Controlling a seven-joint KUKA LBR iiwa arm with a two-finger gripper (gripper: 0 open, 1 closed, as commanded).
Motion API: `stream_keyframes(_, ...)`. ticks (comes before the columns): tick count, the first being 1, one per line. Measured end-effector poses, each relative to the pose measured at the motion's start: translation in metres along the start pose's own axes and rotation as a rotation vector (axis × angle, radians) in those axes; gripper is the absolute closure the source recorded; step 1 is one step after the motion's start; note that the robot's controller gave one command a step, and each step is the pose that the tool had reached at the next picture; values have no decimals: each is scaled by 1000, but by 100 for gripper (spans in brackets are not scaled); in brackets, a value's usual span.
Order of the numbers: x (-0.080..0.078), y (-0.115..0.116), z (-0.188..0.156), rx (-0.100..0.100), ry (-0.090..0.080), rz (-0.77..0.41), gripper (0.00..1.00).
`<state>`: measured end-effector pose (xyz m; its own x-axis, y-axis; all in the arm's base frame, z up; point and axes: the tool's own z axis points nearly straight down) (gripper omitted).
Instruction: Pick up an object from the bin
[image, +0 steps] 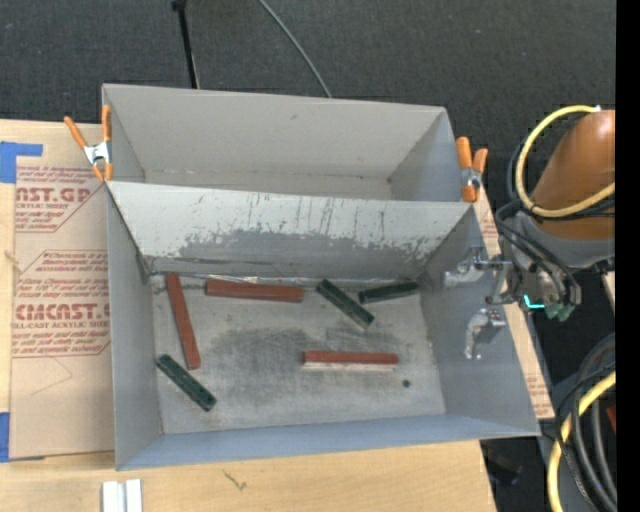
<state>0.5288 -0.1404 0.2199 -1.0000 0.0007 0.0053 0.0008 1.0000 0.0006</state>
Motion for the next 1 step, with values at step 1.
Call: stream_keyframes(1, -2, 1, -4, 1, -7, -1, 0)
